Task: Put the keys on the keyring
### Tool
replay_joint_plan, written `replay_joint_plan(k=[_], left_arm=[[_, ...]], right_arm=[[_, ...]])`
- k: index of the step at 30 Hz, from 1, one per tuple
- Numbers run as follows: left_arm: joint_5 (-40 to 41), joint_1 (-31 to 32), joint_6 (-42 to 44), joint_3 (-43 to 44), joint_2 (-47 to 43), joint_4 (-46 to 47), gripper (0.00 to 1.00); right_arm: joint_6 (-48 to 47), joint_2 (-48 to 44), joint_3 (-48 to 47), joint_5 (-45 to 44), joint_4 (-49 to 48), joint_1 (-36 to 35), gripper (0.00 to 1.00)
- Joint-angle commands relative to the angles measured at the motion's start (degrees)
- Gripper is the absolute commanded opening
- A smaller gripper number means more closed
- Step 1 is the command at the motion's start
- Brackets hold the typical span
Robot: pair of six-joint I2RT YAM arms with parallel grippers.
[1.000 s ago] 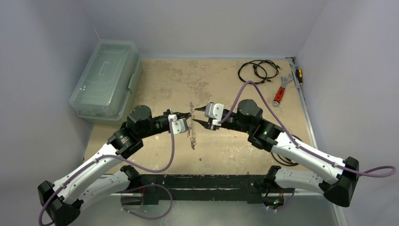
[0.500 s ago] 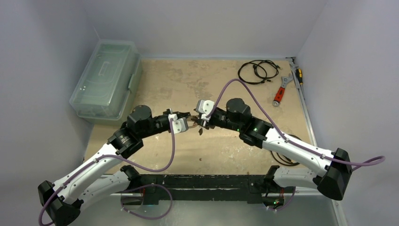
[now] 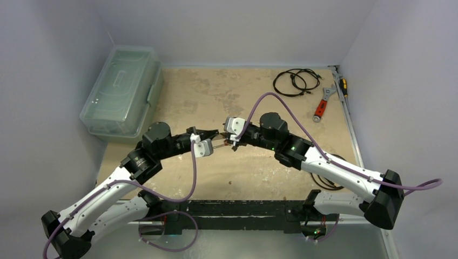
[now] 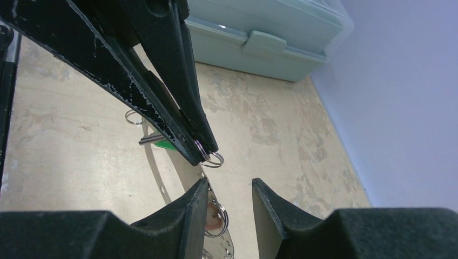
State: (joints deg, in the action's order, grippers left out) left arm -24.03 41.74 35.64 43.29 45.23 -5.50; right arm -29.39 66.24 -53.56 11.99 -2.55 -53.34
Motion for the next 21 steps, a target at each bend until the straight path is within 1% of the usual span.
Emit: replay_joint_plan(k=[1, 11, 12, 14, 16, 21], left_arm=[[-3.2, -0.2, 1.7, 1.2, -1.4, 2.0, 0.0], [-4.8, -0.2, 2.2, 1.1, -1.6, 1.8, 0.0], [-4.9, -0.2, 2.2, 1.1, -1.7, 1.7, 0.0], [-5.1, -0.2, 2.3, 1.0, -1.9, 1.7, 0.0], [-5.4, -0.3, 2.4, 1.0, -1.9, 1.7, 0.0], [-5.6, -0.2, 2.4, 1.0, -2.1, 1.6, 0.0]], right_arm=[[-2.5, -1.1, -2.6, 1.8, -1.0, -0.1, 0.39], [-0.6, -1.1, -3.0, 9.3, -2.2, 0.4, 0.38], [-0.5, -1.2, -2.9, 9.7, -2.5, 0.5, 0.37], [-0.4, -1.1, -2.7, 9.7, -2.8, 0.7, 0.31], [-0.4, -0.8, -2.6, 9.8, -2.8, 0.9, 0.28], [-0.1, -0.4, -2.3, 11.0, -2.6, 1.2, 0.23]])
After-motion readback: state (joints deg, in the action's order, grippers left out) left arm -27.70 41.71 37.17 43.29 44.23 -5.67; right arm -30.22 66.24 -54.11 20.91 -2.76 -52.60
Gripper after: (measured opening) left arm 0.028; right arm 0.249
